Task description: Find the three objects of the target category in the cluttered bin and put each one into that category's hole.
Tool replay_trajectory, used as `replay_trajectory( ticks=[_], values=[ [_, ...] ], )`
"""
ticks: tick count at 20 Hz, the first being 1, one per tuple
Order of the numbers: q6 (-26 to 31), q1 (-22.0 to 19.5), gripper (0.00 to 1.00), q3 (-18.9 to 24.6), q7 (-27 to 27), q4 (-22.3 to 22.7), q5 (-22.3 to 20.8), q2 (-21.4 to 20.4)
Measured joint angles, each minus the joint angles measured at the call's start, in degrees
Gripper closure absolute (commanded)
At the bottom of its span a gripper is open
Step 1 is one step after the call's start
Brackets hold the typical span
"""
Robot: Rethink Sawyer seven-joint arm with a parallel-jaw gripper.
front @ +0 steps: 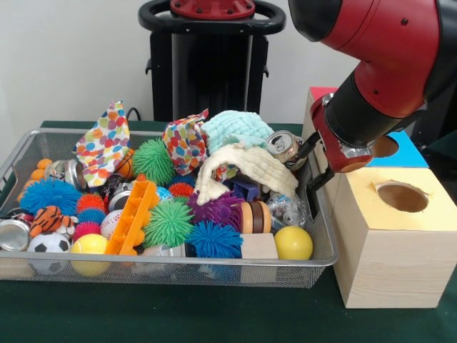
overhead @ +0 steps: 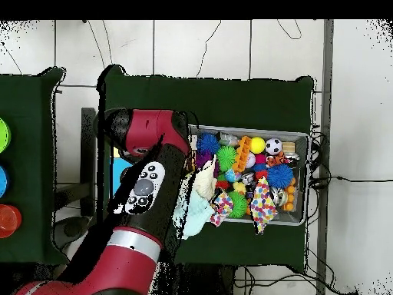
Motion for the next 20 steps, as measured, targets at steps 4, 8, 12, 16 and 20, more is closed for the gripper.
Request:
replay_trajectory(
  ticks=[4,8,12,16,20],
  values=[
    [-0.01,0.04,0.00,0.00,0.00,-0.01,0.00,0.32],
    [-0.17,0.05,0.00,0.00,0.00,-0.01,0.00,0.95],
    [-1.01,0.04,0.00,-0.07,0.00,0.00,-0.01,1.84],
    [-2.33,-0.01,0.00,-0.13,0.00,0.09,-0.03,1.82],
    [-3.46,-0.03,0.00,-0.19,0.00,0.18,-0.03,1.81]
  ],
)
